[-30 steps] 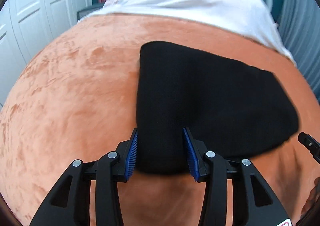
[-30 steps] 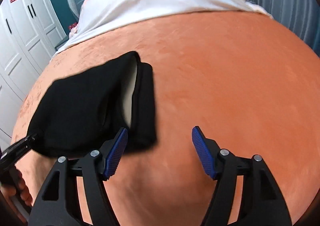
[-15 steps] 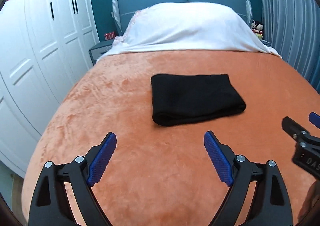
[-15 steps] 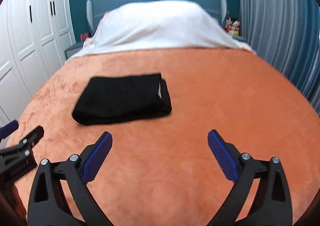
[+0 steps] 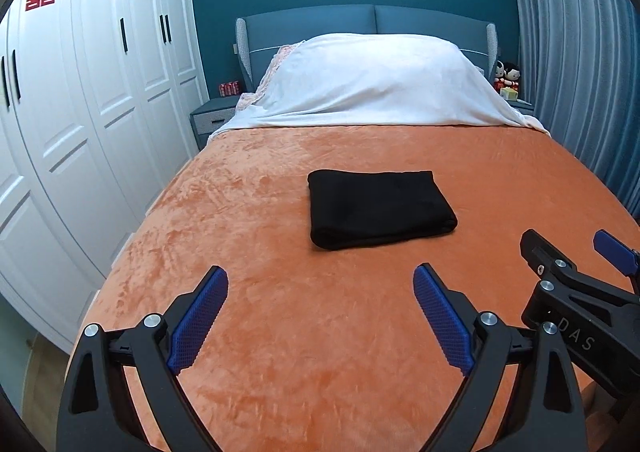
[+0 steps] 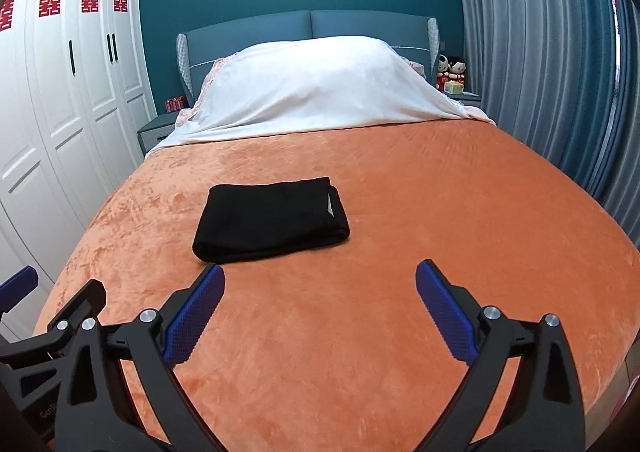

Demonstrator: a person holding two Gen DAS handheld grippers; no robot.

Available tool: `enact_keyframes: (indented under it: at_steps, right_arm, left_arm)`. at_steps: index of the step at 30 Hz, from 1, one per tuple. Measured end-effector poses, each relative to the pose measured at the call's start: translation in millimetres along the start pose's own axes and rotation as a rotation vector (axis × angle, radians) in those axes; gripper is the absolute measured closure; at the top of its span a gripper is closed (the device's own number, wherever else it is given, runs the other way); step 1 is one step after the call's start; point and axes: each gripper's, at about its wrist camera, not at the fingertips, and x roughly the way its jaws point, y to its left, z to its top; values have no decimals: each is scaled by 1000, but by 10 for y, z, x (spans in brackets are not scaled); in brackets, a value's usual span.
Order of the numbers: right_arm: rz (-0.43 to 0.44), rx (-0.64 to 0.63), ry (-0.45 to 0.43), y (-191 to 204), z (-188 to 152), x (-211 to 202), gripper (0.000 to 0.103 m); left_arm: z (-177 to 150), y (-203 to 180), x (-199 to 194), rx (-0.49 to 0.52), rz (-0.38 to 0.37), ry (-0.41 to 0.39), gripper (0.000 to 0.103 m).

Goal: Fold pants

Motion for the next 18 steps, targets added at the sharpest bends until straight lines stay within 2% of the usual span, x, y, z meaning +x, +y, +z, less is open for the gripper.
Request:
enact_keyframes:
  at_steps: [11,18]
  right_arm:
    - [-5,9,20,-69,-89,-125,9]
    - [-5,5,27,-56,-127,-122,9]
  left_arm:
    - [-84,-29,-40,1,-54,45,11]
    - [-123,-34,-56,8,-30,31,11]
